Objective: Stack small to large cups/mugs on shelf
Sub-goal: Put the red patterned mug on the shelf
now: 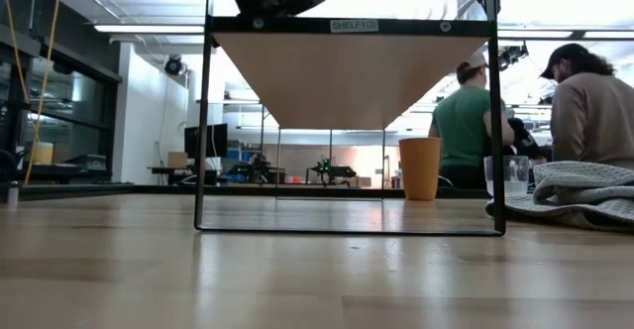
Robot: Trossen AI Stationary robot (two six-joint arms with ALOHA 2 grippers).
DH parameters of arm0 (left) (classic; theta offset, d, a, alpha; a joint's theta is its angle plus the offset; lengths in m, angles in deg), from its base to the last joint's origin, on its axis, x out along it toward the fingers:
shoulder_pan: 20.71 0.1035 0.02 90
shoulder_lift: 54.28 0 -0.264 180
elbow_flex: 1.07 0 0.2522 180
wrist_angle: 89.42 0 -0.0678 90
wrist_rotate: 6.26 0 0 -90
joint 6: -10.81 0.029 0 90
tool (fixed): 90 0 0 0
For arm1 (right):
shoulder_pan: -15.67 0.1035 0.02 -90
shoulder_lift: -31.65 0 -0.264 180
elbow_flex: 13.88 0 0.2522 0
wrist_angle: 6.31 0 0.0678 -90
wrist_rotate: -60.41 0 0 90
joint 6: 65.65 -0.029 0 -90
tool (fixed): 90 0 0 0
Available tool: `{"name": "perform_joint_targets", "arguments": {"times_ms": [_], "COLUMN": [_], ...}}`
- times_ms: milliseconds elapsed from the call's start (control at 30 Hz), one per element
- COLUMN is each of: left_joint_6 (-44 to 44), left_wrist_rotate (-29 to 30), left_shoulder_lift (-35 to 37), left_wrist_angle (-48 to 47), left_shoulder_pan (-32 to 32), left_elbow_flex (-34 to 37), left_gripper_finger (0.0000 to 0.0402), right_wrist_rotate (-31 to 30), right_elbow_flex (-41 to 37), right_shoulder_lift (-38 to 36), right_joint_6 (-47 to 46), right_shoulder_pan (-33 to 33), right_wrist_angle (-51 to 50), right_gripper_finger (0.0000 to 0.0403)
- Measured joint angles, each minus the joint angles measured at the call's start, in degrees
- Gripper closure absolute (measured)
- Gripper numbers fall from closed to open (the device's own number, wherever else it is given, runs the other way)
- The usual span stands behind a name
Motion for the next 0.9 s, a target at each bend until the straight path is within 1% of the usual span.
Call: {"name": "perform_joint_targets", "arguments": {"times_ms": [67,200,267,467,900], "left_joint_6": [0.6,1.3,1.4,1.6,0.9], "left_wrist_rotate": [0.0,0.0,0.0,-0.2,-0.3], "left_shoulder_lift": [0.0,0.0,0.0,0.0,0.0], "left_wrist_angle": [0.0,0.2,0.7,3.9,4.0], "left_shoulder_pan": [0.0,0.0,0.0,0.0,0.0], "left_elbow_flex": [0.0,0.0,0.0,0.0,0.0], "left_gripper_finger": [0.0349,0.0319,0.0313,0.0316,0.0317], "right_wrist_rotate": [0.0,0.0,0.0,0.0,0.0], "right_elbow_flex": [0.0,0.0,0.0,0.0,0.0], "right_shoulder_lift": [0.0,0.0,0.0,0.0,0.0], "right_joint_6": [-0.1,0.0,-0.1,0.0,0.0], "right_shoulder_pan": [0.0,0.0,0.0,0.0,0.0], "right_wrist_angle": [0.0,0.0,0.0,0.0,0.0], "right_gripper_finger": [0.0221,0.0221,0.0221,0.0221,0.0221]}}
